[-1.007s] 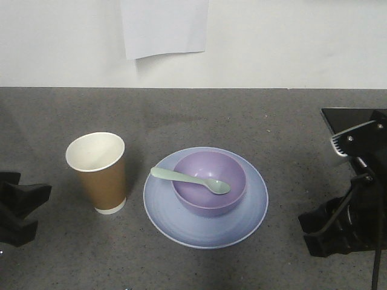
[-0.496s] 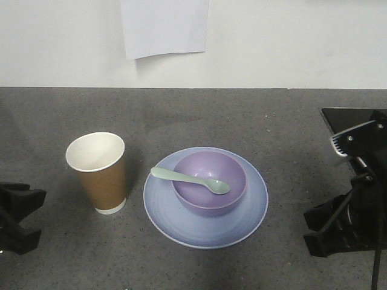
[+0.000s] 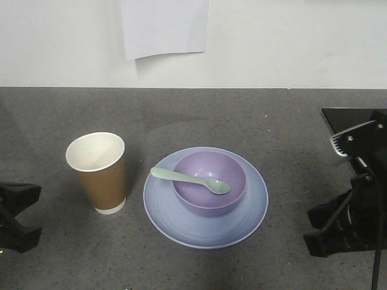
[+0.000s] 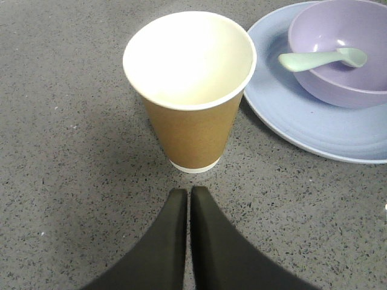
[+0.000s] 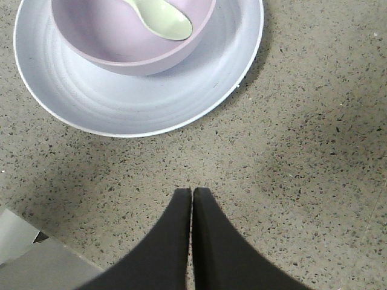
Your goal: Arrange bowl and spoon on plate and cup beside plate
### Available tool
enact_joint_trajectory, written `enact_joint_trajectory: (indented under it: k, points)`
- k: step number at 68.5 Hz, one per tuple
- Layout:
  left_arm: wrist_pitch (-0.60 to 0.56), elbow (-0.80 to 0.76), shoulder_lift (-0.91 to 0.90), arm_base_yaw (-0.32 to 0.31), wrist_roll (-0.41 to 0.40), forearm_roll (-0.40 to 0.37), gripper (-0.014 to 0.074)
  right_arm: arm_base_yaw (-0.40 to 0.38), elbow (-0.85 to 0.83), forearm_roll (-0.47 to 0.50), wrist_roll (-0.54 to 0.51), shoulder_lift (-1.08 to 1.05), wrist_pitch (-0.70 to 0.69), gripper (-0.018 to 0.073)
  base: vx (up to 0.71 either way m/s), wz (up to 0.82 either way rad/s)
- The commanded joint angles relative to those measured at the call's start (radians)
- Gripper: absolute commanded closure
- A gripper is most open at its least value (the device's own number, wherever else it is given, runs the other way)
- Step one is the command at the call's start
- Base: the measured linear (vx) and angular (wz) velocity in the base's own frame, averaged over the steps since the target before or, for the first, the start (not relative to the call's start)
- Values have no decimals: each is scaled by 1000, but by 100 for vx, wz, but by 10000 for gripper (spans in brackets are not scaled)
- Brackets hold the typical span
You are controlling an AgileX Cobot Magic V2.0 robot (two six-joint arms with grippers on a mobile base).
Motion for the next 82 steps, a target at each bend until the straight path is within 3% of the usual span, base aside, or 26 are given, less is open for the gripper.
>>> enact_joint_trajectory:
  k: [1, 27, 37, 47, 62, 82]
  points:
    - [-57, -23, -7, -5, -10, -13, 605, -3, -24, 4, -10, -11, -43, 568, 0, 0]
    - [-55, -23, -22, -3, -10, -12, 604, -3, -24, 4, -10, -11, -41, 568, 0, 0]
    - [-71, -14, -113, 18, -1, 62, 604, -3, -24, 5, -10, -11, -41, 568, 0, 0]
    - [-226, 118, -266, 100, -3, 67, 604, -3, -24, 7, -10, -11, -42, 568, 0, 0]
    - [-527, 445, -517, 215, -10, 63, 604, -3, -24, 7, -10, -11, -42, 568, 0, 0]
    - [-683, 691, -774, 256, -10, -6, 604, -3, -24, 7, -10, -11, -42, 568, 0, 0]
